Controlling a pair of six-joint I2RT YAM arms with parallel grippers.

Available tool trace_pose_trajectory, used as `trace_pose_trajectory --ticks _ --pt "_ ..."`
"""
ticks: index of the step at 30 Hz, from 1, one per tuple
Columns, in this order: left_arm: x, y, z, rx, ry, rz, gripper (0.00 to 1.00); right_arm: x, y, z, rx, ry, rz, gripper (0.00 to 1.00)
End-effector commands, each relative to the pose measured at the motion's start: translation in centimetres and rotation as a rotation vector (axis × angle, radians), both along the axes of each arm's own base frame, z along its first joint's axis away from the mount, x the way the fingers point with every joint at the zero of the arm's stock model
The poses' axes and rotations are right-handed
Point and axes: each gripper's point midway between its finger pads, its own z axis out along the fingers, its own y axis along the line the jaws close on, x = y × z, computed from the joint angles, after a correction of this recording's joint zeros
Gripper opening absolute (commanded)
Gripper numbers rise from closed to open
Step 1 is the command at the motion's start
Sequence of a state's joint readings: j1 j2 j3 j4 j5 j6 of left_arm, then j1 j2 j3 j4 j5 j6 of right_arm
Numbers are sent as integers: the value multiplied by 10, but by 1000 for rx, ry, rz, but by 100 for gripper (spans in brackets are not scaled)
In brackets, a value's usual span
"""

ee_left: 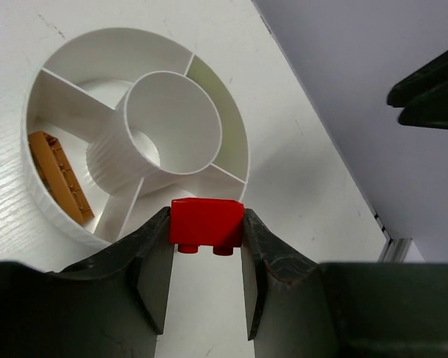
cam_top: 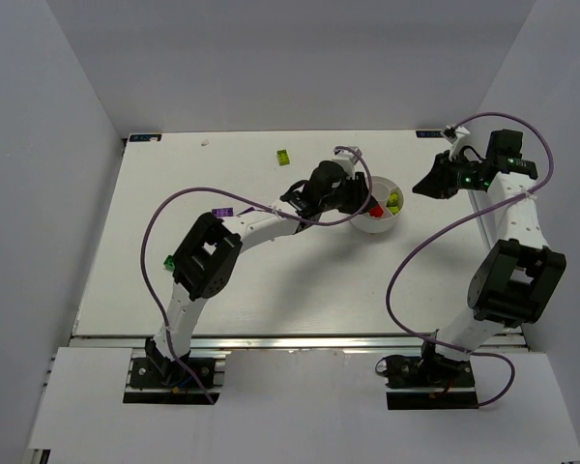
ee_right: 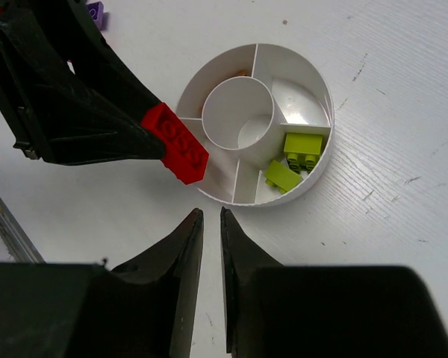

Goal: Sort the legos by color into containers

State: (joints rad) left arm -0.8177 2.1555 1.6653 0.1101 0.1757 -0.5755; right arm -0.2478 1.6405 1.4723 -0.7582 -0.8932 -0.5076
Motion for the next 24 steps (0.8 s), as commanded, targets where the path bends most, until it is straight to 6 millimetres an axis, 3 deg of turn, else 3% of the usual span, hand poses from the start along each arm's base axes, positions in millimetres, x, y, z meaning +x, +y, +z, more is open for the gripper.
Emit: trace_pose_trajectory --ticks 1,4,7,8,12,15,20,21,22,23,24 --pt "11 0 24 -10 -58 46 9 0 1 18 6 -70 10 22" --pt "14 0 15 15 -47 56 18 0 2 18 9 -72 14 25" --pt "15 0 11 26 -43 62 36 -1 2 18 10 -71 13 30" --pt "15 0 10 27 -42 62 47 -1 2 18 9 -72 13 31" --pt "14 1 16 21 -48 60 60 -3 3 20 6 -80 16 36" --pt "13 1 31 1 -67 58 66 -2 3 24 0 -99 22 39" --pt "10 10 65 -26 -106 73 64 -4 3 31 -18 -131 46 45" --pt "7 17 86 -47 -131 91 62 -5 4 33 -25 -142 56 47" --pt "5 23 93 -52 -139 102 52 -6 5 35 -42 -173 81 51" --pt "0 32 82 -31 -119 118 44 -9 8 37 -50 -186 100 54" --pt "-3 46 104 -55 -141 148 36 -10 10 38 -60 -204 115 57"
